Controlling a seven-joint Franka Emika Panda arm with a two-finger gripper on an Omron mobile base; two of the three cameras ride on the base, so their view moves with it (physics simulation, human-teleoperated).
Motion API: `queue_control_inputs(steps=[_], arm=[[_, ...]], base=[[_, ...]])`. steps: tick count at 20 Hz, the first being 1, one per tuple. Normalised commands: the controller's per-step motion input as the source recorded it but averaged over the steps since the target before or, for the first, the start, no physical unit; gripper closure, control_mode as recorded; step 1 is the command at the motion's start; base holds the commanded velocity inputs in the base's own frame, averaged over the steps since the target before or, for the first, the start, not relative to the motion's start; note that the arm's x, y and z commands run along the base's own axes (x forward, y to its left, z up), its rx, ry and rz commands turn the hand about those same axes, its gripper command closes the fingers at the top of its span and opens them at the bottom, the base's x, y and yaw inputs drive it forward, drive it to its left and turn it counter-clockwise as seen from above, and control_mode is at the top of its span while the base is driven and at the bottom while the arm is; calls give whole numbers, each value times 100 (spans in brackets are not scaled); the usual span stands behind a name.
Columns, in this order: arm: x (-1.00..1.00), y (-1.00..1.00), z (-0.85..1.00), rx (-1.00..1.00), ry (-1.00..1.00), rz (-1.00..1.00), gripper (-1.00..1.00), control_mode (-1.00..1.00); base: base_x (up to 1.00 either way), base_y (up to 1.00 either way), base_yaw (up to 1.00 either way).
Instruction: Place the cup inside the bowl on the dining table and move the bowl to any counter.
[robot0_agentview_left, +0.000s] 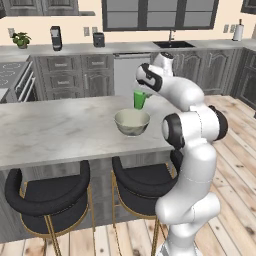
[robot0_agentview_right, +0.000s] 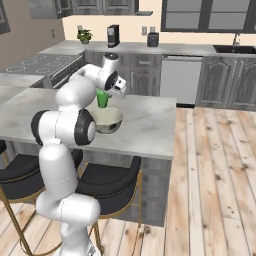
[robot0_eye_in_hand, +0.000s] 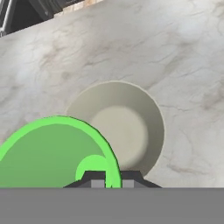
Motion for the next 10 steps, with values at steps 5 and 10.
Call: queue_control_inputs(steps=[5,10], arm=[[5,22,-11,-5,0,-1,100,-100],[7,0,-22,-4,0,-1,100,-100]], base=[[0,0,0],[0,0,0]])
